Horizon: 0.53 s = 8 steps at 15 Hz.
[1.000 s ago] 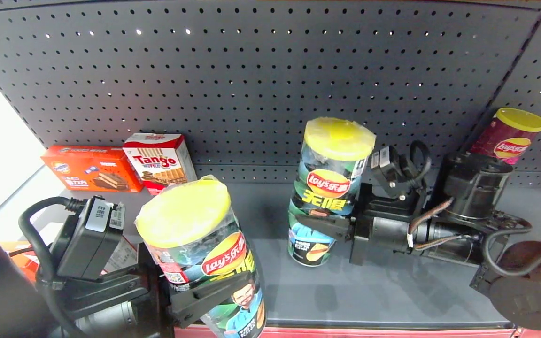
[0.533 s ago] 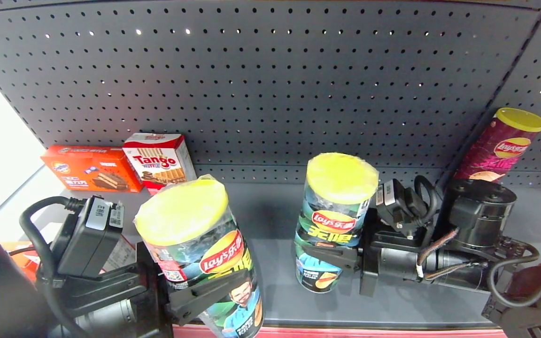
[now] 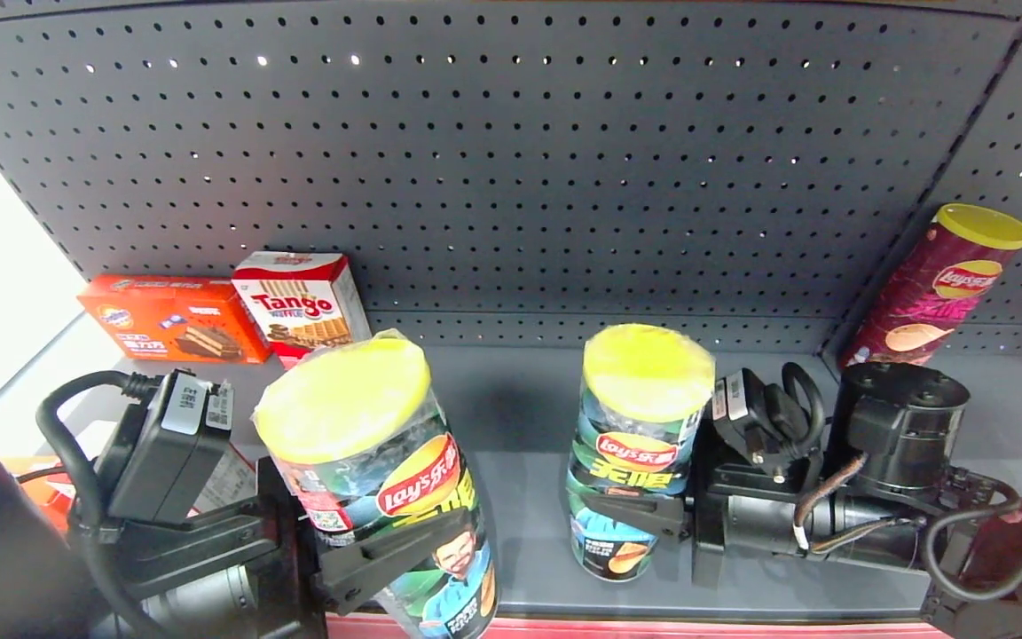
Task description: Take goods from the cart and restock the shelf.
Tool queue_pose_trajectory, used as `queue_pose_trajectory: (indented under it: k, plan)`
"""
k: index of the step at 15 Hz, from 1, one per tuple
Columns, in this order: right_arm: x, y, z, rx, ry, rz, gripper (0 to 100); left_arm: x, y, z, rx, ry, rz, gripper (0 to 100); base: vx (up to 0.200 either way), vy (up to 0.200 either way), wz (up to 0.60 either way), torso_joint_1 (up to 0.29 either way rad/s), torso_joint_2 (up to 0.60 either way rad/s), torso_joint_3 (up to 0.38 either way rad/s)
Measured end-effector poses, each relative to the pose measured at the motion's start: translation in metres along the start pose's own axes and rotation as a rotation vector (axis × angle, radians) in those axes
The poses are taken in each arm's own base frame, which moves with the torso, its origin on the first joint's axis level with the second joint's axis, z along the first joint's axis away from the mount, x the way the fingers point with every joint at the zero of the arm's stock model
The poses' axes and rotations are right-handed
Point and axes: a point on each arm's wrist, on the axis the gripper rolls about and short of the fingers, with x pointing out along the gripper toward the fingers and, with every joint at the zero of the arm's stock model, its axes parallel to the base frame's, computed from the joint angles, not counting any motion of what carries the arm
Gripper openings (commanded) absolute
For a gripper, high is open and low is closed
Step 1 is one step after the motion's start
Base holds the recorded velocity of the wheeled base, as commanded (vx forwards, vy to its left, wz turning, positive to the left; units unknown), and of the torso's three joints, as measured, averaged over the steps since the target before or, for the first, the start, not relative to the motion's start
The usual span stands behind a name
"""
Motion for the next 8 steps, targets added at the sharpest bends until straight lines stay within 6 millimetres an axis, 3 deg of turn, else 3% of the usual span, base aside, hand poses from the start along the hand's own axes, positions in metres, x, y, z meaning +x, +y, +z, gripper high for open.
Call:
queue_pose_trajectory:
  k: [4, 5, 8]
  plan:
    - [-0.0029, 0.0036, -0.0055, -0.001, 0.021, 0.005, 0, -0.0001, 0.0000, -0.0004, 0.000, 0.002, 0.000, 0, 0.000, 0.000, 0.00, 0.000, 0.00, 0.000]
    - [-0.0036, 0.0044, -0.0068, -0.001, 0.025, 0.006, 100, -0.0001, 0.0000, -0.0004, -0.001, 0.002, 0.000, 0, 0.000, 0.000, 0.00, 0.000, 0.00, 0.000]
    - [-0.0060, 0.0057, -0.0105, 0.003, 0.042, 0.003, 100, -0.0018, 0.0003, -0.0026, -0.004, 0.010, 0.003, 0, 0.000, 0.000, 0.00, 0.000, 0.00, 0.000]
